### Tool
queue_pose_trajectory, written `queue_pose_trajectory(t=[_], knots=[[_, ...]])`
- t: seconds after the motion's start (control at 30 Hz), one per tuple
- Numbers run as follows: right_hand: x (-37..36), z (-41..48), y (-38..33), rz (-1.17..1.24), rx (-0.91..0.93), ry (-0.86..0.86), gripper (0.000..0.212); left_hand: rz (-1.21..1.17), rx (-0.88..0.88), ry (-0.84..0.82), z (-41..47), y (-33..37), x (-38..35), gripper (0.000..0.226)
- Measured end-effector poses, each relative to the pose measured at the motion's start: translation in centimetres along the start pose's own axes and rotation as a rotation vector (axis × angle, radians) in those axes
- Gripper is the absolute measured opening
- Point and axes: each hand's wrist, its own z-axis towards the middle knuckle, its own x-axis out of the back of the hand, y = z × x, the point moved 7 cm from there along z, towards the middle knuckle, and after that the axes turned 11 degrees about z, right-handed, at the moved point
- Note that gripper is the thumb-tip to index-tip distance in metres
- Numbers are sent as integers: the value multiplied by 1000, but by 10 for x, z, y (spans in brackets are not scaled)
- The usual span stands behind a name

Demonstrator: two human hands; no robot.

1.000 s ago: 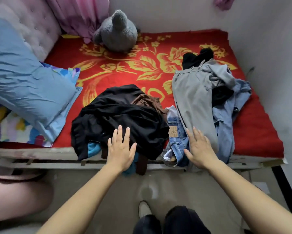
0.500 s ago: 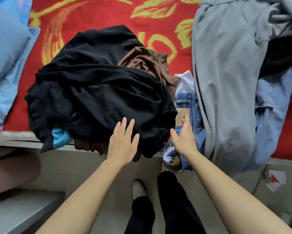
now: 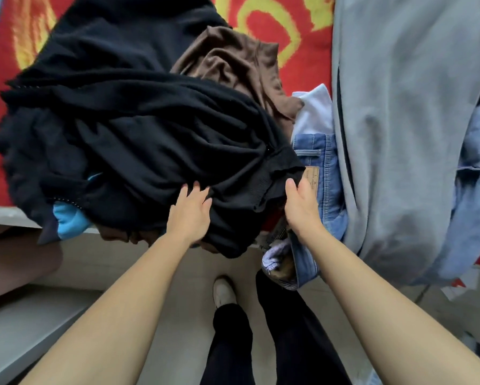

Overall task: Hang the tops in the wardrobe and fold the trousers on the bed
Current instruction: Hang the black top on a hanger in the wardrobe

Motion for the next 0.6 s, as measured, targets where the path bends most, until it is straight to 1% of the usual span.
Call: queue_pose_trajectory(t=[0.07,0.13,0.23,0.3,0.37,0.43,0.53,0.6], knots=[[-2,-9,-5,18,-7,3,38,-118,45,-30,3,-4,14,41],[1,-30,-23,7,14,-3,37,-231,71,19,-11,-7,38,37],[7,-41,-37,5,47,4,31,-390,138,106,-27,-11,50,32],[17,-63,-60,25,88,24,34,-454,139,180,-59,-13,64,31],[24,-87,-84,65,101,44,35,-492,135,235,-93,-19,78,29],[26,-116,-106,121,114,49,30,-497,129,242,-127,-29,89,26],[24,-171,-143,218,212,48,22,-443,80,203,-176,-47,109,14],[15,-210,-171,243,277,-21,23,-396,8,148,-207,-58,125,12]])
